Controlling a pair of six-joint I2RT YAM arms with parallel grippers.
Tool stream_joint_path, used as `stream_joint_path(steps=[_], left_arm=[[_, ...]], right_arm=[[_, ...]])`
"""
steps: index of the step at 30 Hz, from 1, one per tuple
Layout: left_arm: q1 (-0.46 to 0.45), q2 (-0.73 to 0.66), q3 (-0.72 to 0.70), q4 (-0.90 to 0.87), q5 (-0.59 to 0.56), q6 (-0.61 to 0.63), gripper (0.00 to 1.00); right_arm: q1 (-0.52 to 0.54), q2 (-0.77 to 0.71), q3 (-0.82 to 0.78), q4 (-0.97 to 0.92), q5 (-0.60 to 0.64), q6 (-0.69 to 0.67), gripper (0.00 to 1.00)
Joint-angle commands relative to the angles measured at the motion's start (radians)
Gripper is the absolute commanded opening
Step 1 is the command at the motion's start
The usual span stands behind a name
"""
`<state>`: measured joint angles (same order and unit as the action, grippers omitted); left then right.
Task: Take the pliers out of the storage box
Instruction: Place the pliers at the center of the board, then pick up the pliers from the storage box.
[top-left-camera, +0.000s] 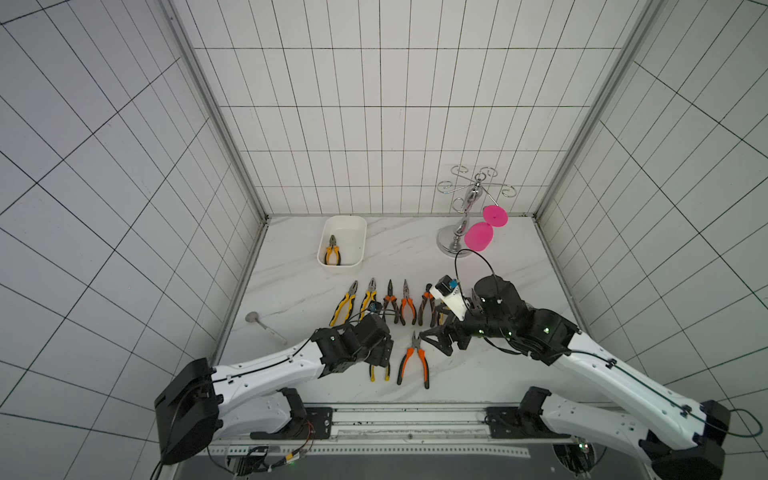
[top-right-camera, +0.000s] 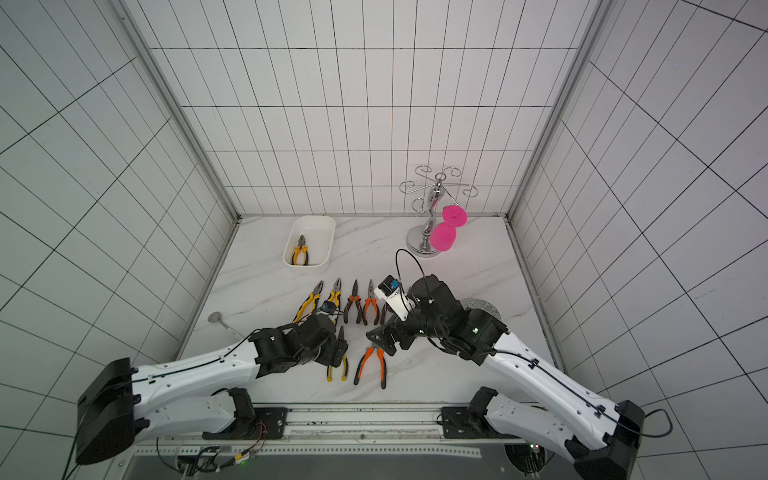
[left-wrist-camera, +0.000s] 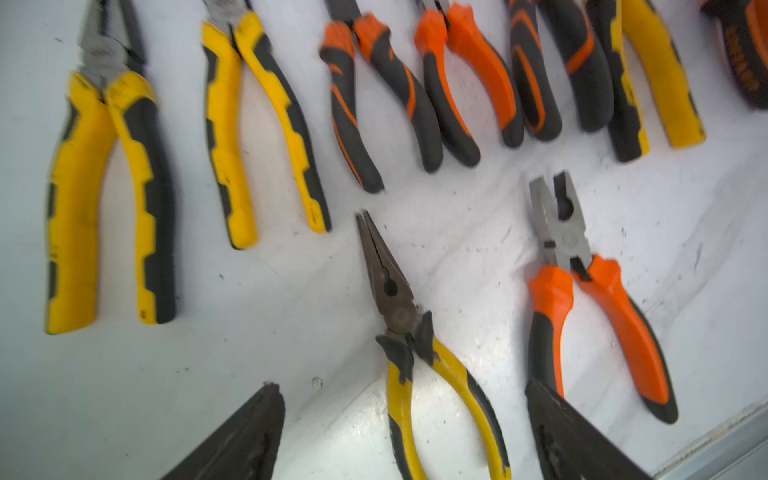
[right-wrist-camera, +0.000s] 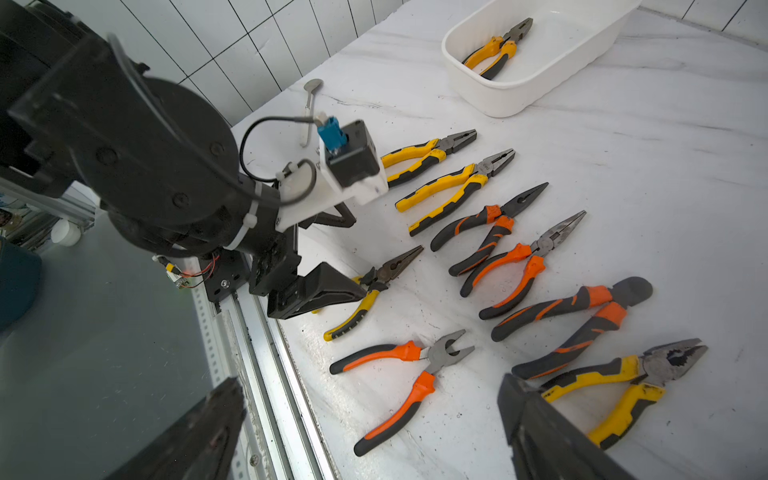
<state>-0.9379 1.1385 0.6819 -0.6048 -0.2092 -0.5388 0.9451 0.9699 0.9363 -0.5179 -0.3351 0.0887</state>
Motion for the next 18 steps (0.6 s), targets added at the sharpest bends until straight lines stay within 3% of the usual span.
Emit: stream_joint_path(steps=[1,9,14,18], left_arm=[[0.072,-0.019,0.069,-0.079,-0.014,0.1,0.96],[0.32,0.047,0.23,-0.051,0.048,0.241,0.99],[0.471,0.194,0.365,-0.069,0.053,0.262,0.98],[0.584,0.344,0.479,-0.074,0.086,0.25,0.9]], right_arm=[[0.011,0.017,-0.027,0.075,0.02,0.049,0.98],[0.005,0.139,0.054,0.103,0.018,-0.004,0.99],[-0.033,0.22,0.118,0.103,-0.029,-0.058,0.99],[-0.089,0.285,0.169,0.102,-0.068,-0.097,0.98]])
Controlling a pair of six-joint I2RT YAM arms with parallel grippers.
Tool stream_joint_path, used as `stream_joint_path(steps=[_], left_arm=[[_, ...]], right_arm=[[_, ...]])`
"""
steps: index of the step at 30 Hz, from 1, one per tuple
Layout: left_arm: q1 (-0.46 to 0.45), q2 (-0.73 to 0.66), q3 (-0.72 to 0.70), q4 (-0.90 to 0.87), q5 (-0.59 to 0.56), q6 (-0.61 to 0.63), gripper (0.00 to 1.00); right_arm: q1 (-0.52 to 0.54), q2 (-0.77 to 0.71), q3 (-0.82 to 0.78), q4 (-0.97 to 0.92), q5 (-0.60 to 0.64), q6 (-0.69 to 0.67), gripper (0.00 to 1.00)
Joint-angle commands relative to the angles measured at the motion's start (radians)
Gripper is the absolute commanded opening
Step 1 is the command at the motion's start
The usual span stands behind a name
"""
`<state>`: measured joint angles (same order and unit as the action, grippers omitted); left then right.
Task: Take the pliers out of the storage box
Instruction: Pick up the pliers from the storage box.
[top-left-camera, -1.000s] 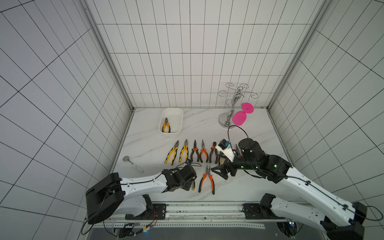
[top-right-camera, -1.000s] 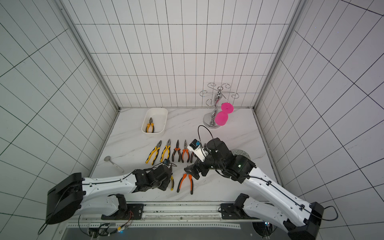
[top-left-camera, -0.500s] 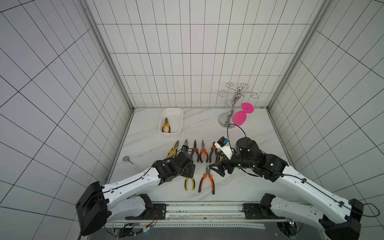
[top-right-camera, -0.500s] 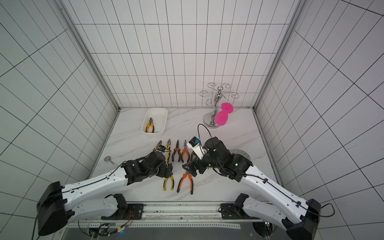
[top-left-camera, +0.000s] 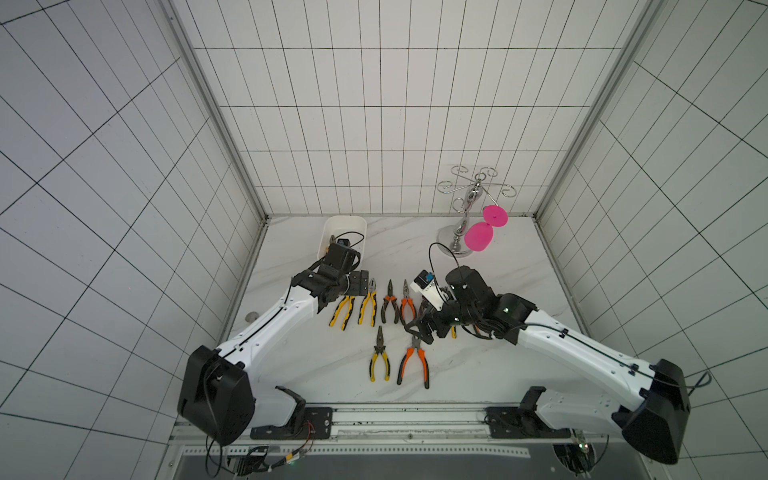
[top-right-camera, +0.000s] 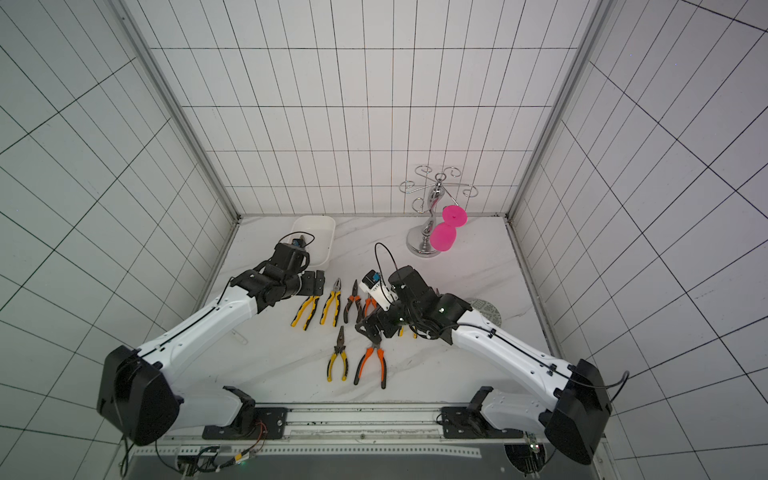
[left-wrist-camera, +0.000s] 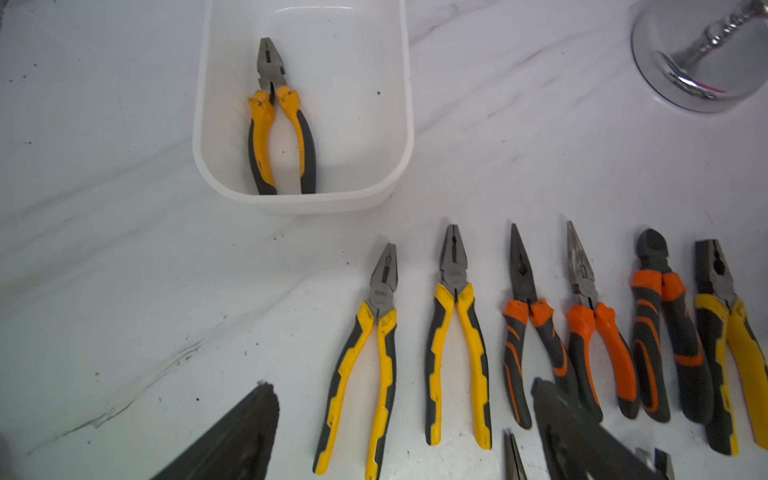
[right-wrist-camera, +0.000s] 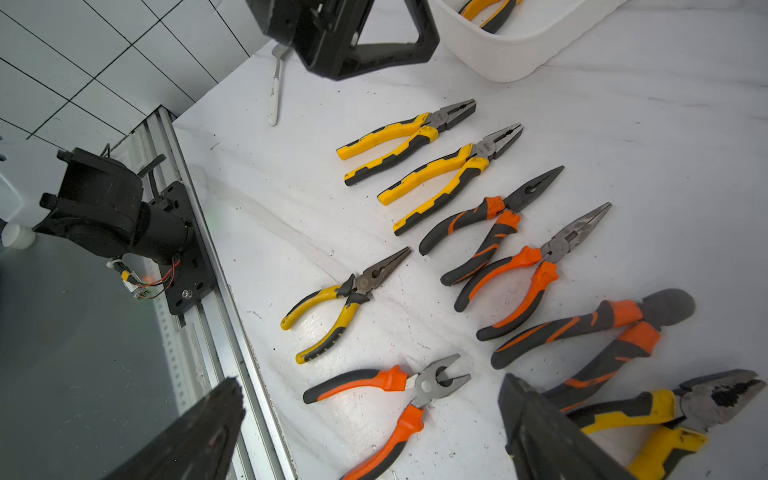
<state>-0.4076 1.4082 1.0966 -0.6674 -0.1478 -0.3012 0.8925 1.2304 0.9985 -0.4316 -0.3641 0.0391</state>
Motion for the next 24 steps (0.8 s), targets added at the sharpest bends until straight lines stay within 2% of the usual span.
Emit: stream_joint_path(steps=[1,5,14,20,24], left_arm=[[0.079,0.122,0.106,-0.03,0.03,0.009,0.85],[0.149,0.306,0.286,-0.114,0.069,0.003,0.72],[0.19,0.606,0.632,-0.163,0.079,0.058,0.42],[0.205,0.775,0.839,-0.226,0.041,0.101,0.34],[0.211,0.849,0.921,-0.258,0.039,0.112,0.31]], right_arm=[[-0.052,0.041,0.122,0.015,-0.05,-0.059,0.98],[-0.116,0.098,0.173,0.015,-0.098,-0.091,0.98],[-0.174,0.233,0.298,-0.03,-0.144,-0.18,0.99],[-0.205,0.265,0.328,-0.039,-0.15,-0.194,0.99],[-0.224,0.278,0.337,-0.044,-0.151,-0.199,0.99]])
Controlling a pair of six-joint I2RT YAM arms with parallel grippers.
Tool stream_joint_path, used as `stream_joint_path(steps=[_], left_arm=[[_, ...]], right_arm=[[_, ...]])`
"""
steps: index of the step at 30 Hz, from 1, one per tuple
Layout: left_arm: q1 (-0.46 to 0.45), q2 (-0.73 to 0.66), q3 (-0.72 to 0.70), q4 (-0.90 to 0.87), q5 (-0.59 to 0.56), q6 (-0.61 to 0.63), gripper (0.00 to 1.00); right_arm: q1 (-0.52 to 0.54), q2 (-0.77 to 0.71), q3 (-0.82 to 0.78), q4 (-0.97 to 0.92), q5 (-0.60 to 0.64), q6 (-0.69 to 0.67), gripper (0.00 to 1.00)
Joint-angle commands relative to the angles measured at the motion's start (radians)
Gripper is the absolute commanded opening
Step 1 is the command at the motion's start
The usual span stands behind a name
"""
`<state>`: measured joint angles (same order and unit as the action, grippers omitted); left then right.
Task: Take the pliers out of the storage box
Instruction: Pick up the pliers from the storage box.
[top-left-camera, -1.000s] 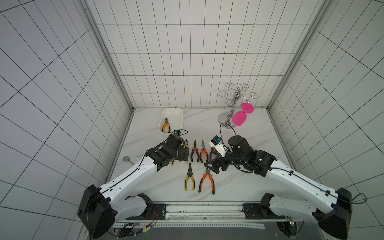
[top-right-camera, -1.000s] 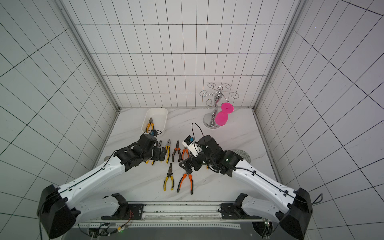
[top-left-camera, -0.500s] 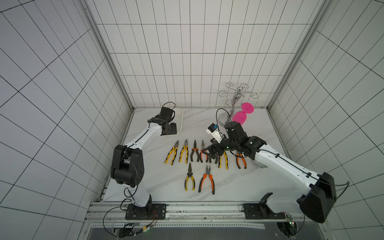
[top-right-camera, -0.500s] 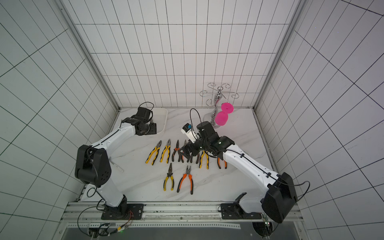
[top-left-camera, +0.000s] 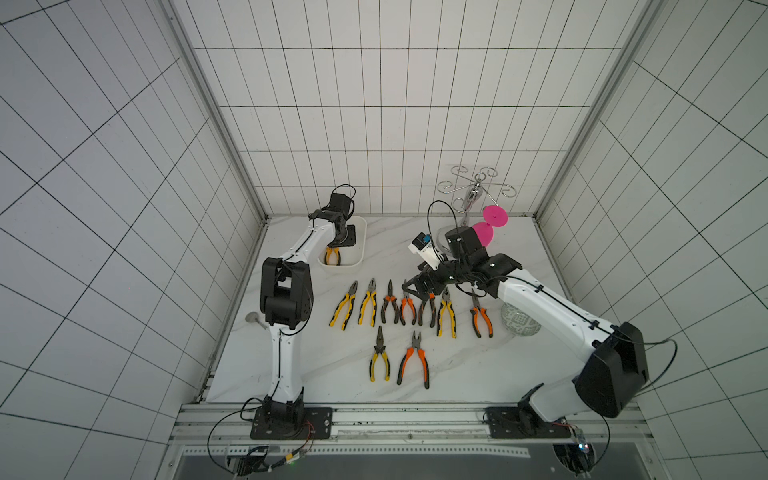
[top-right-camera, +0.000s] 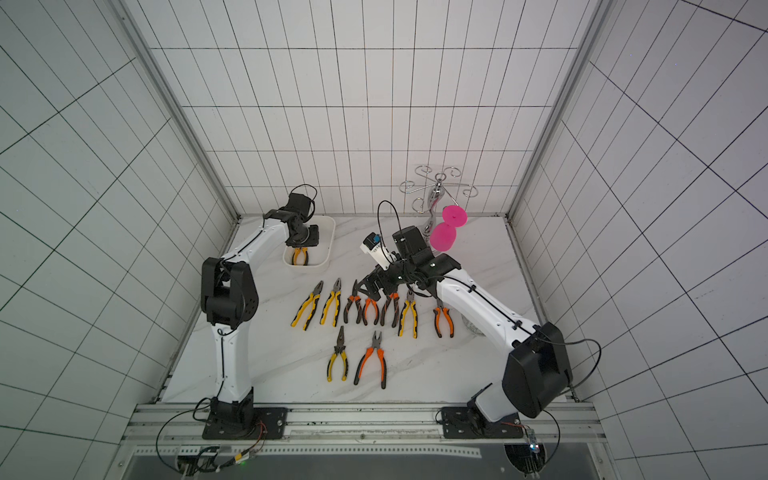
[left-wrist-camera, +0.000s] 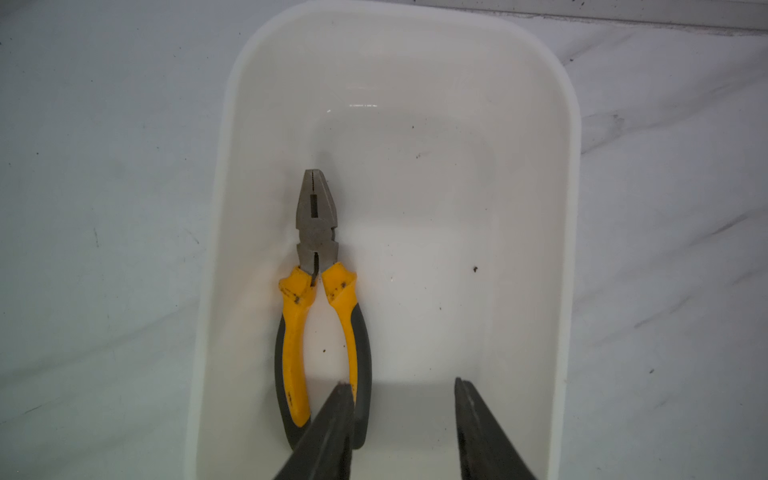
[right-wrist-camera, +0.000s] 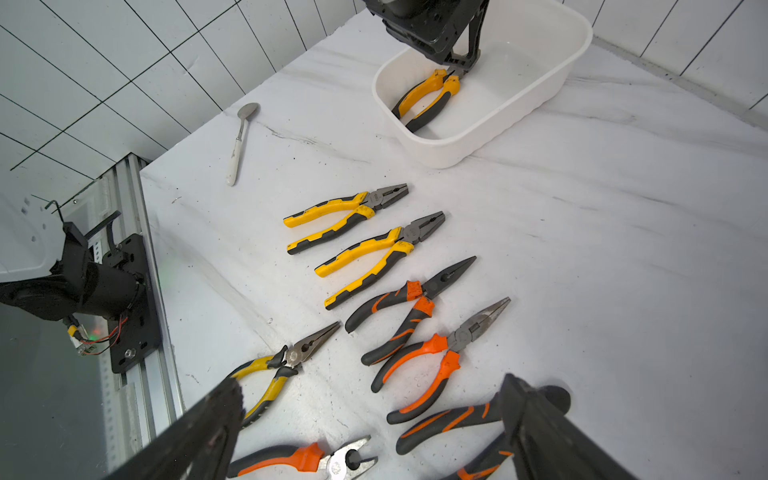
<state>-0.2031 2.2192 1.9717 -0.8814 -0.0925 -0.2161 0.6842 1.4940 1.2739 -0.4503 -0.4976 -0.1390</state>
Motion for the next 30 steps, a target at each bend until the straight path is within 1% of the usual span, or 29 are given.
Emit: stream_joint_path(steps=[1,9,17,22,23,24,28,29,30], left_arm=[[0.009,0.049,0.055,-0.045,-0.016,0.026,0.31],[0.025,0.11,0.054,-0.058,-0.017,0.006,0.31],[0.028,0.157,0.038,-0.06,-0.045,-0.002,0.32],[0.03,0.196,0.055,-0.065,-0.033,0.0,0.31],[0.03,0.205,0.06,-0.068,-0.033,0.0,0.29],[0.03,0.211,0.065,-0.071,-0.03,0.0,0.23],[0.03,0.223,0.065,-0.073,-0.021,0.004,0.03],[0.03,0.224,0.064,-0.073,-0.018,0.01,0.0],[0.03,0.222,0.06,-0.072,-0.018,0.011,0.0]], right_arm=[[-0.021,0.019,0.064,-0.025,-0.018,-0.023,0.99],[-0.049,0.056,0.101,-0.04,-0.046,-0.042,0.98],[-0.058,0.084,0.124,-0.053,-0.096,-0.068,0.99],[-0.062,0.084,0.122,-0.053,-0.091,-0.064,0.98],[-0.064,0.084,0.122,-0.053,-0.09,-0.064,0.99],[-0.064,0.083,0.122,-0.054,-0.091,-0.063,0.98],[-0.067,0.08,0.125,-0.053,-0.112,-0.068,0.99],[-0.068,0.078,0.126,-0.051,-0.116,-0.067,0.99],[-0.068,0.074,0.124,-0.043,-0.117,-0.061,0.99]])
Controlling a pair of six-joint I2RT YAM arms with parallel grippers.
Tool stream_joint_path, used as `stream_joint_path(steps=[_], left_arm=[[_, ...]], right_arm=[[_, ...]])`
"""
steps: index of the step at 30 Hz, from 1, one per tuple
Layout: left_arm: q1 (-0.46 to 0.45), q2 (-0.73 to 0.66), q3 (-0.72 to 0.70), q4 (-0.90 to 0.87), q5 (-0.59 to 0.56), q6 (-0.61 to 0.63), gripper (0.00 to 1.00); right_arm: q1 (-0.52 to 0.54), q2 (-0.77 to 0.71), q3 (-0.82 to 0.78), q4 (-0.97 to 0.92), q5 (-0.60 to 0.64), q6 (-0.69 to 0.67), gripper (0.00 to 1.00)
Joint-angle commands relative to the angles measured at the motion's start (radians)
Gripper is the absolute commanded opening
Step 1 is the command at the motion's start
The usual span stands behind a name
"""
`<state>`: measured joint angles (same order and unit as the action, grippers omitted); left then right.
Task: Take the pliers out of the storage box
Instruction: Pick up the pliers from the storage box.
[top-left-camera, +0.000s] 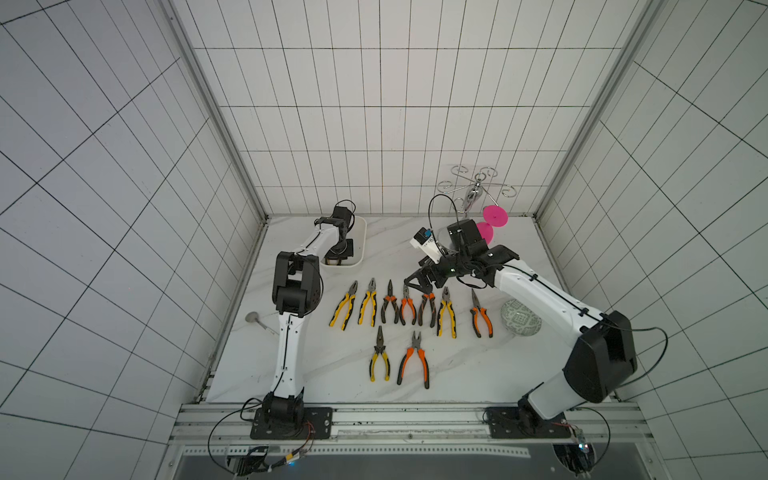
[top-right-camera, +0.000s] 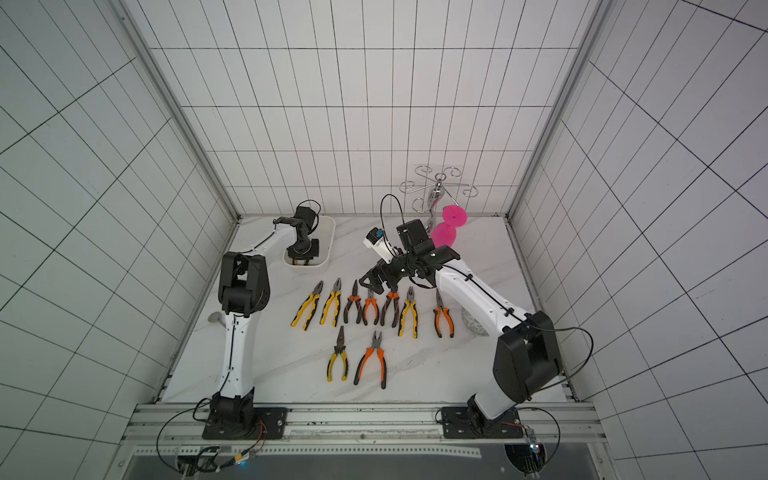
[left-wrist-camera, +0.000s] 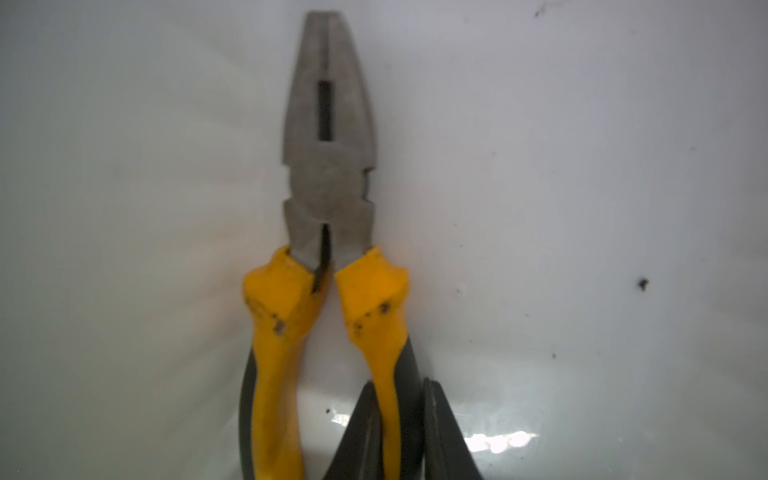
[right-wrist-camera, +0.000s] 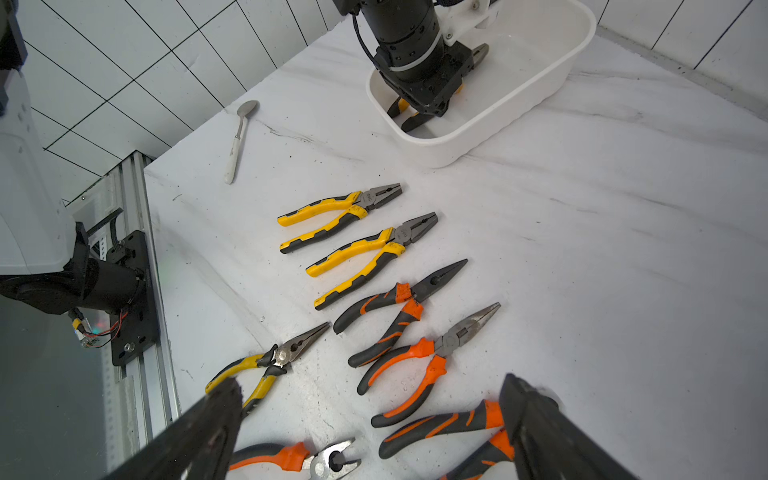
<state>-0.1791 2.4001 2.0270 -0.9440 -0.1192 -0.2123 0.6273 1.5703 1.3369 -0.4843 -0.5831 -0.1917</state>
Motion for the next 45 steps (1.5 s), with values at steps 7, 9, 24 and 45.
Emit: stream_joint_path(steps=[7,9,24,45], left_arm=[[0.006,-0.038,-0.036,0.017,0.015,0.0,0.0],[0.004,-0.083,-0.059,0.039,0.008,-0.002,0.0],[-0.037,-0.271,-0.099,0.063,-0.065,0.024,0.0],[-0.3,-0.81,-0.619,0.057,-0.199,-0.194,0.0]], right_arm=[[-0.015,-0.033,0.053,0.041,0.006,0.026,0.99],[-0.016,-0.04,0.052,0.049,0.009,0.039,0.99],[-0.015,-0.117,-0.018,0.111,-0.002,0.13,0.98],[0.121,-0.398,-0.232,0.108,0.097,0.21,0.98]])
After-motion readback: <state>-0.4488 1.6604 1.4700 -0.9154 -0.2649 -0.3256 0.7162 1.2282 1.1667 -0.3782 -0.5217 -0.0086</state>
